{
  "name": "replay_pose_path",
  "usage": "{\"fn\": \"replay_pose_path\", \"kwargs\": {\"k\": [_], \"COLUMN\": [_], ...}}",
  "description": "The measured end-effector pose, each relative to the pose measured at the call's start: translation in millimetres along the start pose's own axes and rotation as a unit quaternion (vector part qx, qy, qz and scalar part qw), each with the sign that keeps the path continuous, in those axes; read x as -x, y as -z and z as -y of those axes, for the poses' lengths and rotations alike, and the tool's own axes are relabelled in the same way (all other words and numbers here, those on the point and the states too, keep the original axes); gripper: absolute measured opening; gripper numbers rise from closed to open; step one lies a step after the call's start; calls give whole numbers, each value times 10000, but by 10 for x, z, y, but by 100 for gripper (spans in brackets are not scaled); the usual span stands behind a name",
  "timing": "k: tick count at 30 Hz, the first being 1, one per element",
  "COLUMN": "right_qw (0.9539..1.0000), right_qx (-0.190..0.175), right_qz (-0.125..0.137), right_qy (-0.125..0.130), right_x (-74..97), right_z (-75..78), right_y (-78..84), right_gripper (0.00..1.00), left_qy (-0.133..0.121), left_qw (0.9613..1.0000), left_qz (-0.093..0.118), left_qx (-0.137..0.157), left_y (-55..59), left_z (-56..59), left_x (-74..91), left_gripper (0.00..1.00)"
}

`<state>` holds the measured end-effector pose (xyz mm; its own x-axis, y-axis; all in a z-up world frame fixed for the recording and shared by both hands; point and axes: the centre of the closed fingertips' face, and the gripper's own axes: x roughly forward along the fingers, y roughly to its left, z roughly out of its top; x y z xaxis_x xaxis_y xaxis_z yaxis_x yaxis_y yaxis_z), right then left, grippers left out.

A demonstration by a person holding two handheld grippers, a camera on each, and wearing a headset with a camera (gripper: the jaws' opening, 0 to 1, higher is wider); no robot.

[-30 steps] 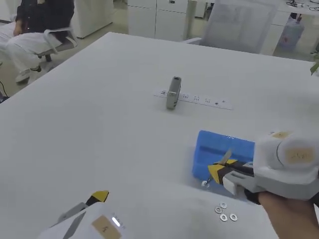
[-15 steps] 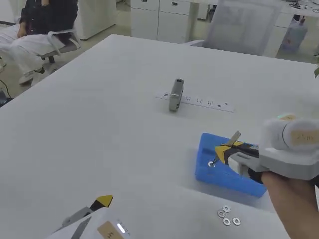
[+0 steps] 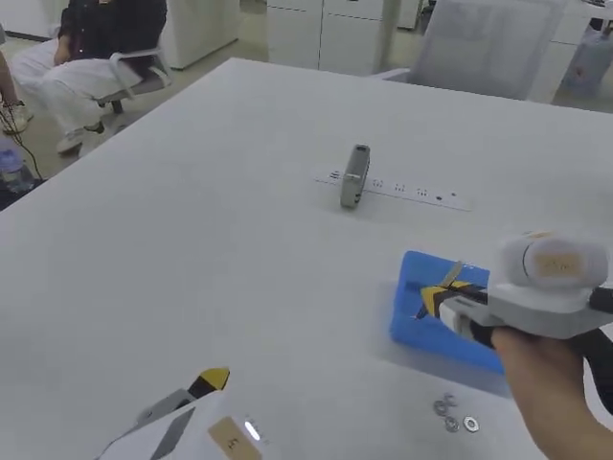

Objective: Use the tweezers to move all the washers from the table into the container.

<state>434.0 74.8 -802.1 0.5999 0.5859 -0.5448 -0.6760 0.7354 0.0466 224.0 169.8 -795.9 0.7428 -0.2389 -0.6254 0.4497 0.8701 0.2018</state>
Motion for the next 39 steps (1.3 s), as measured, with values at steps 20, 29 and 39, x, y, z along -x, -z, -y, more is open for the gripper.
{"fn": "replay_pose_path", "kwargs": {"k": [20, 29, 39], "right_qw": [9999, 9998, 9980], "right_qx": [62, 86, 1], "right_qz": [-154, 156, 617], "right_qy": [-19, -51, -100], "right_x": [-11, 272, 765], "right_z": [-17, 10, -110], "right_y": [92, -97, -277], "right_gripper": [3, 3, 3], "left_qy": [22, 48, 63], "left_qw": [10000, 10000, 9999], "left_qz": [-24, 14, 5], "left_qx": [-64, -74, -131], "left_y": [6, -8, -5], "left_z": [14, 28, 40], "left_x": [4, 8, 0], "left_gripper": [86, 88, 88]}}
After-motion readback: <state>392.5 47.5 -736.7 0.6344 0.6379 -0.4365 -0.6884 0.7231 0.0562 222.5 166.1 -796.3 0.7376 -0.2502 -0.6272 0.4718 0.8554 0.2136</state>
